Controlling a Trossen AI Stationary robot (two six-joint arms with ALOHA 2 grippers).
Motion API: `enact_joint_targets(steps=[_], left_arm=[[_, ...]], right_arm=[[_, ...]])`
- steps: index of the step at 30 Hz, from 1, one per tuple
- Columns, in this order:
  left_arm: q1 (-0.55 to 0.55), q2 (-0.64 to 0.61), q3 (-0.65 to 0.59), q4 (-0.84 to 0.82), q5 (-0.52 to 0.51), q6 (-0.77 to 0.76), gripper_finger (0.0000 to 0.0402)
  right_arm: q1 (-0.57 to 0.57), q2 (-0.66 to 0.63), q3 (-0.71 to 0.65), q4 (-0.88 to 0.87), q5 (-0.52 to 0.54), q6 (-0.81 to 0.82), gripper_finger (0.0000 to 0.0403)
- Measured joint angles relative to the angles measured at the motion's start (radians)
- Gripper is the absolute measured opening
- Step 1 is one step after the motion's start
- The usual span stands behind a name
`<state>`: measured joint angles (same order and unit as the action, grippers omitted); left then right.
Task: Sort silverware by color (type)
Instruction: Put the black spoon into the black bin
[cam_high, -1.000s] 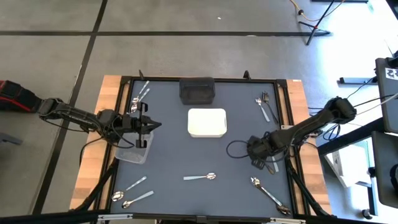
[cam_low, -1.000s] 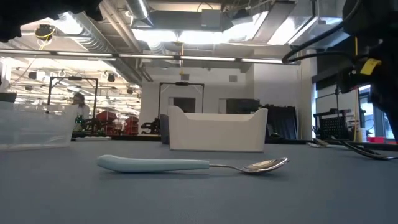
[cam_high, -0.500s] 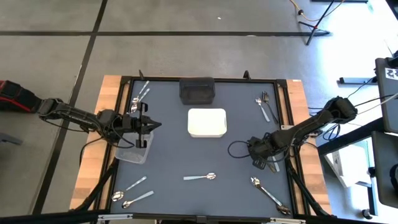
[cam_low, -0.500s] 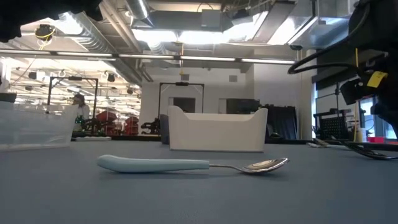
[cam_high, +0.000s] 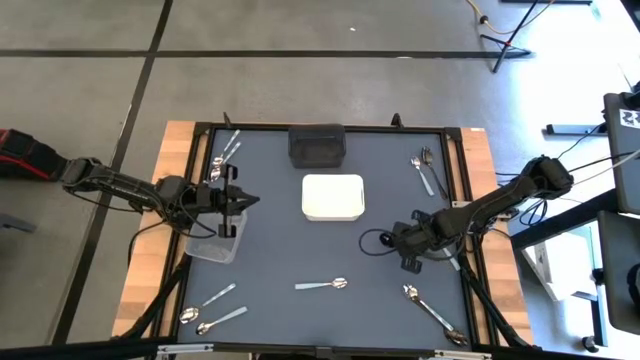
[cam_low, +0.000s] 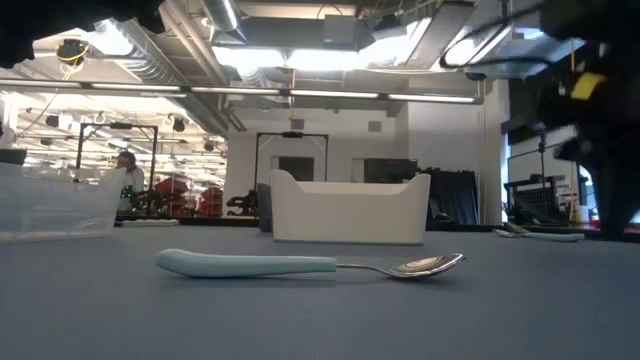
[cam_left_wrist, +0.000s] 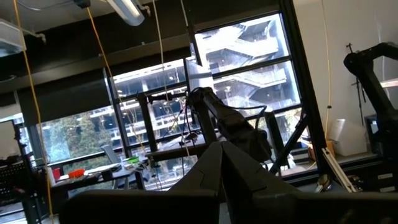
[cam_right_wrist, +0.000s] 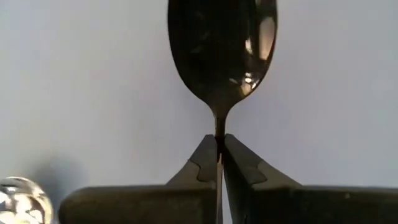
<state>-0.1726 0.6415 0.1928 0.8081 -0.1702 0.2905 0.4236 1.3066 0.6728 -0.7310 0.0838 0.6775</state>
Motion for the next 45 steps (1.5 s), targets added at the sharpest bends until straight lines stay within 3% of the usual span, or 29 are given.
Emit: enact_joint_targets(steps=[8,14,23,34,45], left_arm=[[0.0,0.0,0.0,0.007,-0.003,0.0,0.0002],[0.0,0.0,0.0,0.004,-0.003,0.0,0.0002],[0.0,0.0,0.0,-0.004,-0.003,0.001,0.0002],[0.0,0.0,0.0,-0.006,-0.003,0.001,0.0002],[0.0,0.001,0.0,-0.015,-0.003,-0.029,0.0002]], right_arm=[[0.0,-0.001,0.159,0.0,0.156,-0.19,0.0003],[-0.061,-0.002,0.25,0.025,0.27,-0.37,0.0002],[-0.25,-0.002,0.264,0.258,0.272,-0.667,0.0001],[-0.545,0.0,0.264,0.647,0.135,-0.988,0.0002],[-0.795,0.157,0.266,1.056,-0.125,-1.026,0.0001]])
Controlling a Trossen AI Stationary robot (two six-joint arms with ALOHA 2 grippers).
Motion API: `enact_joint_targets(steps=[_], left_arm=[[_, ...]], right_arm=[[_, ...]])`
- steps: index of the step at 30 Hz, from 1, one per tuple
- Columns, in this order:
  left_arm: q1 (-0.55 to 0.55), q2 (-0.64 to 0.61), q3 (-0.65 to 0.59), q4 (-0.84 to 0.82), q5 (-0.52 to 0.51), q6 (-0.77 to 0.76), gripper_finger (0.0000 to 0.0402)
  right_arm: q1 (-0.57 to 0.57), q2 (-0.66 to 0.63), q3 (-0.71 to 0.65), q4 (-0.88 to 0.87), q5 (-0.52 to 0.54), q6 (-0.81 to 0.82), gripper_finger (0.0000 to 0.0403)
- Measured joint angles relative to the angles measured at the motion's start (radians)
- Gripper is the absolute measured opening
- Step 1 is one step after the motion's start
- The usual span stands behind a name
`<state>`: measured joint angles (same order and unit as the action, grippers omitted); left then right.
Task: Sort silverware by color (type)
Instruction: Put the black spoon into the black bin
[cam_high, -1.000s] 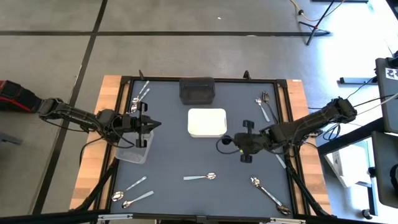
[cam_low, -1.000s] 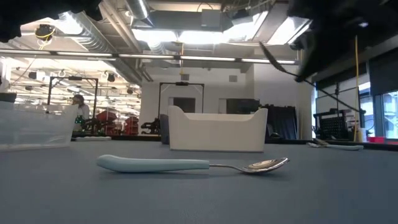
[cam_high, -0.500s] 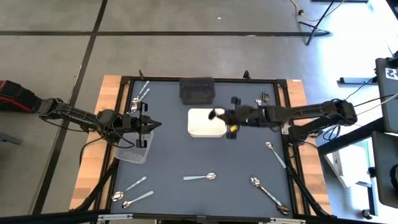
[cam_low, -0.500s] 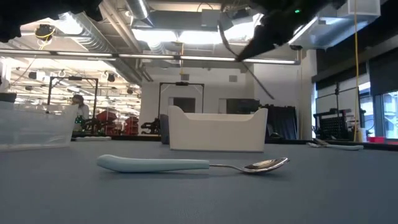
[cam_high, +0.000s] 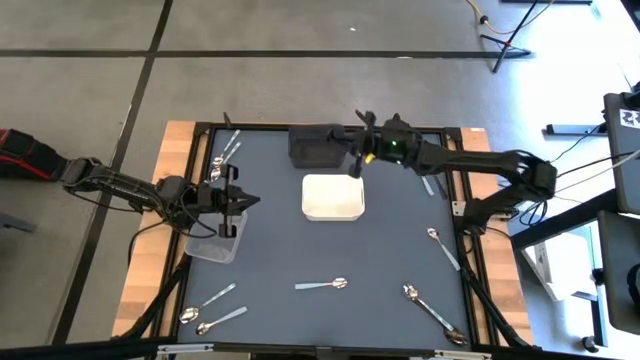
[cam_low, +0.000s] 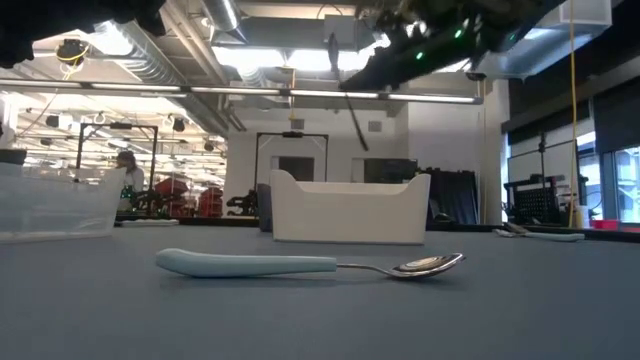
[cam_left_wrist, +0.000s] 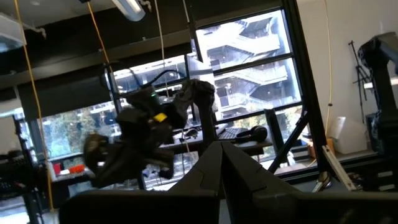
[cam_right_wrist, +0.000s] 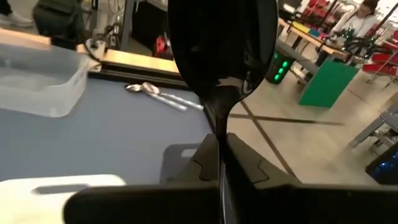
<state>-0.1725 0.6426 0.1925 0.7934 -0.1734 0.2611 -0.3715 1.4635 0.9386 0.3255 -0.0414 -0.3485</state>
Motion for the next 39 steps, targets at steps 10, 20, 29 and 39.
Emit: enact_joint_targets(steps=[10,20,29,39], left_arm=[[0.0,0.0,0.0,0.0,-0.007,-0.016,0.0002],[0.003,0.0,0.0,0.001,-0.03,-0.015,0.0002],[0.004,0.0,0.0,0.0,-0.047,-0.015,0.0002],[0.004,0.0,0.0,0.001,-0.047,-0.015,0.0002]], right_arm=[[-0.098,0.249,0.074,0.179,-0.015,-0.014,0.0002],[-0.107,0.389,0.21,-0.061,0.073,0.001,0.0002],[-0.107,0.428,0.222,-0.12,0.118,0.047,0.0003],[-0.107,0.433,0.222,-0.124,0.145,0.084,0.0003]])
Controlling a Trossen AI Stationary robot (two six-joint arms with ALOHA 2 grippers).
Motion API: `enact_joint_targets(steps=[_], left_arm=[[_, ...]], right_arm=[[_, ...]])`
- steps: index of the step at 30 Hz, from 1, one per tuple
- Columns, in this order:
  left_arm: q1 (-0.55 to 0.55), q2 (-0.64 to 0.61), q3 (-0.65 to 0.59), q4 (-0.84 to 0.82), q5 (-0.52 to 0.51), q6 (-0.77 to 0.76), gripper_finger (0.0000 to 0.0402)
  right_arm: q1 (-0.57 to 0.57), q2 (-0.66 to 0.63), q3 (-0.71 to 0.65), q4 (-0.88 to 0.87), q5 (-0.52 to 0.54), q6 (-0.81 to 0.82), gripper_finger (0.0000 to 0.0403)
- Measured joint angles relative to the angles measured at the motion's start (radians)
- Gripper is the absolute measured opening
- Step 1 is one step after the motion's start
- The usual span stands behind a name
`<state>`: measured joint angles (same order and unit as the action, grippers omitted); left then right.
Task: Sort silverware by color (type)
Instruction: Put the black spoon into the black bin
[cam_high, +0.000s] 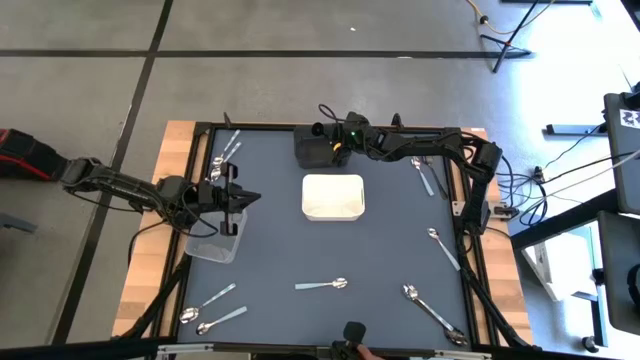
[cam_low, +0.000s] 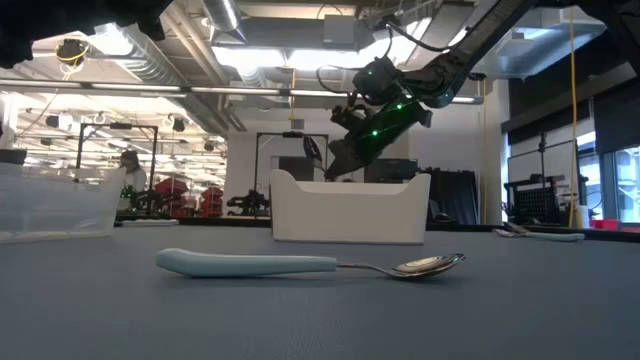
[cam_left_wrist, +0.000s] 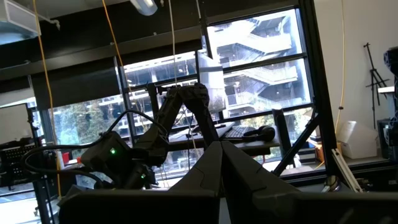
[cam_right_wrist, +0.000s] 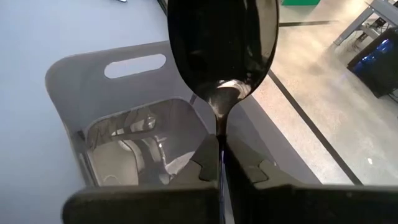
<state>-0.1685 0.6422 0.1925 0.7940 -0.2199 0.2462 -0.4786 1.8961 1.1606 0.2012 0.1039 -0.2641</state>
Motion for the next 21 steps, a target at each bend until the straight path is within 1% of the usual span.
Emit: enact_joint_targets(steps=[4,6,8,13,17,21], left_arm=[[0.0,0.0,0.0,0.0,0.0,0.0,0.0002],[0.0,0.0,0.0,0.0,0.0,0.0,0.0002],[0.0,0.0,0.0,0.0,0.0,-0.001,0.0002],[0.0,0.0,0.0,0.0,0.0,0.0,0.0002],[0.0,0.0,0.0,0.001,0.0,0.0,0.0002],[0.0,0.0,0.0,0.002,0.002,0.0,0.0002]], right_arm=[[0.0,0.0,0.0,-0.012,0.009,0.001,0.0005],[0.0,0.0,0.0,-0.019,0.024,0.001,0.0016],[0.0,0.0,0.0,-0.026,0.036,0.001,0.0038],[0.002,-0.016,-0.001,-0.045,0.036,-0.033,0.0112],[0.003,-0.102,-0.001,-0.093,0.034,-0.061,0.0148],[0.026,-0.256,-0.001,-0.233,0.005,-0.078,0.0161]])
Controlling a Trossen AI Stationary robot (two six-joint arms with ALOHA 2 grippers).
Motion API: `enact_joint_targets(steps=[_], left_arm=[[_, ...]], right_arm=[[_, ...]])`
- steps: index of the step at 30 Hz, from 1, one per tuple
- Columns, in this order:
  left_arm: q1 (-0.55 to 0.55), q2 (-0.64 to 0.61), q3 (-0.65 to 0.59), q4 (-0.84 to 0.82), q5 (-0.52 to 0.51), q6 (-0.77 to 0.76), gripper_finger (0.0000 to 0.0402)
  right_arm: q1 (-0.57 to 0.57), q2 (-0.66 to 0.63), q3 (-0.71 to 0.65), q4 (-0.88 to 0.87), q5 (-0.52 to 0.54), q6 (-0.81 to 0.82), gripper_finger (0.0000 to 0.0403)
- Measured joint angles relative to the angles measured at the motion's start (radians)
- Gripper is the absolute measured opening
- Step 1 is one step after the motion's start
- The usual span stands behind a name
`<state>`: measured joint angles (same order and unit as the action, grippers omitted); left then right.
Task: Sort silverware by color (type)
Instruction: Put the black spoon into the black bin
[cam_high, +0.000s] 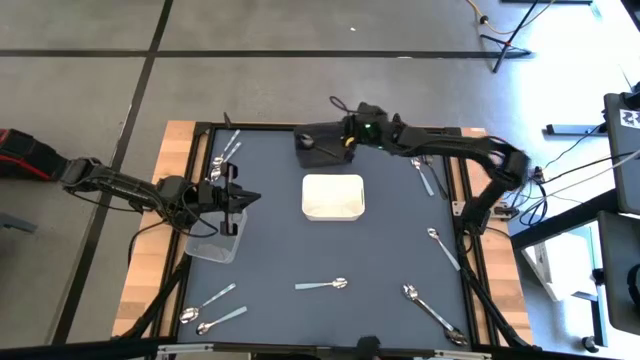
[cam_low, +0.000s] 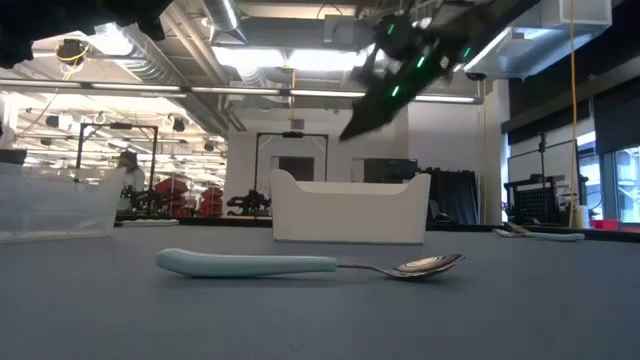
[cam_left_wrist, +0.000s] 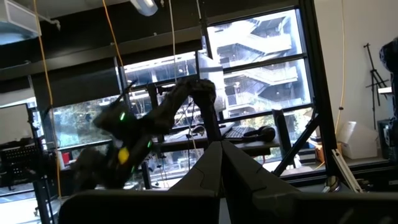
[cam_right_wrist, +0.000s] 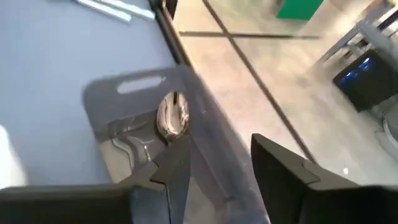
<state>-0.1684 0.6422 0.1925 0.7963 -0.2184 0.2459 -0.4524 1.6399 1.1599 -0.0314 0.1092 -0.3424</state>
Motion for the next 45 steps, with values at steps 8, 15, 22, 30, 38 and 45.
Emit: enact_joint_targets(steps=[8,15,22,30,38,45], left_arm=[[0.0,0.0,0.0,0.026,0.001,0.0,0.0002],[0.001,0.0,0.0,0.039,-0.004,0.0,0.0002],[0.001,0.0,0.0,0.053,-0.005,0.003,0.0002],[0.029,0.0,0.0,0.055,-0.005,0.003,0.0002],[0.043,0.0,0.0,0.055,-0.005,0.001,0.0002],[0.043,0.0,0.0,0.057,-0.005,0.0,0.0002]], right_arm=[[0.123,-0.349,0.001,-0.443,0.0,0.051,0.0163],[0.187,-0.537,0.001,-0.828,0.106,0.263,0.0163],[0.146,-0.577,-0.061,-1.007,0.3,0.428,0.0163],[-0.07,-0.478,-0.166,-1.008,0.326,0.448,0.0163],[-0.27,-0.313,-0.208,-1.012,0.31,0.433,0.0163],[-0.348,-0.196,-0.207,-1.009,0.28,0.424,0.0163]])
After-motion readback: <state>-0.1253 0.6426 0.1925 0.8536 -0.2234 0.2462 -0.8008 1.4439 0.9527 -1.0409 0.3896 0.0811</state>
